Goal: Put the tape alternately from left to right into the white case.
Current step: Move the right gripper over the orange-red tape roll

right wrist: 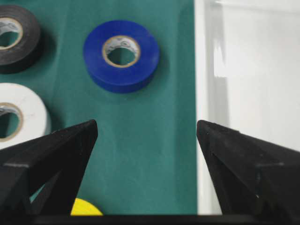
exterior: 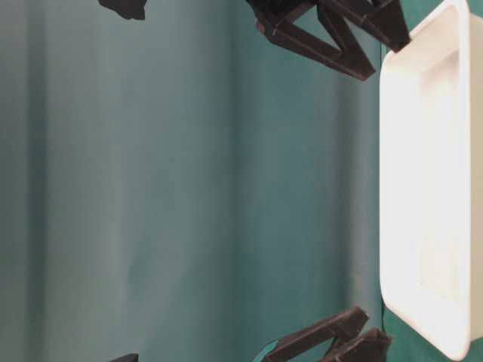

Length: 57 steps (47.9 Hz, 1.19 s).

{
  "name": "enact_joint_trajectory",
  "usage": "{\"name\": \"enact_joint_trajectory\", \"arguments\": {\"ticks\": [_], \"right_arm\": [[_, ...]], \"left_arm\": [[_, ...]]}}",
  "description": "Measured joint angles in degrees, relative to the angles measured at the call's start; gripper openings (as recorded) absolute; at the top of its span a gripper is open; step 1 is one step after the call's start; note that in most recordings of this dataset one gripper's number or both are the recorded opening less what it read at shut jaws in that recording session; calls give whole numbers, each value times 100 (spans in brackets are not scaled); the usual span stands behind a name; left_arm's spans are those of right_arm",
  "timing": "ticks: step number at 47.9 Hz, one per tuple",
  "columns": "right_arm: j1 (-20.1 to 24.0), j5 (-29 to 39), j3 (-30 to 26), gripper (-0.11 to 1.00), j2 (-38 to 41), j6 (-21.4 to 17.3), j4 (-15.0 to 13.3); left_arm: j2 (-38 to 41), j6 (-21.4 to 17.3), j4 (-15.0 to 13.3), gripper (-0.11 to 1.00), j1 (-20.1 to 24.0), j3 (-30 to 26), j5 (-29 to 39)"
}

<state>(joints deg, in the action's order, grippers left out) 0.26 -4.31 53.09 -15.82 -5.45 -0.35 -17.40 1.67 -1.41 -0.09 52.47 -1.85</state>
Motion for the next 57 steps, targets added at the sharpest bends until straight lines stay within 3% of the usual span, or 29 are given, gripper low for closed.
{"name": "enact_joint_trajectory", "arguments": {"ticks": [39, 57], "right_arm": [[1371, -18, -396, 77, 387, -290, 0], [1573, -18, -580, 77, 624, -290, 0]], "left_arm": [[0, 0, 0, 89, 0, 0, 0], [0, 0, 0, 89, 0, 0, 9]]}}
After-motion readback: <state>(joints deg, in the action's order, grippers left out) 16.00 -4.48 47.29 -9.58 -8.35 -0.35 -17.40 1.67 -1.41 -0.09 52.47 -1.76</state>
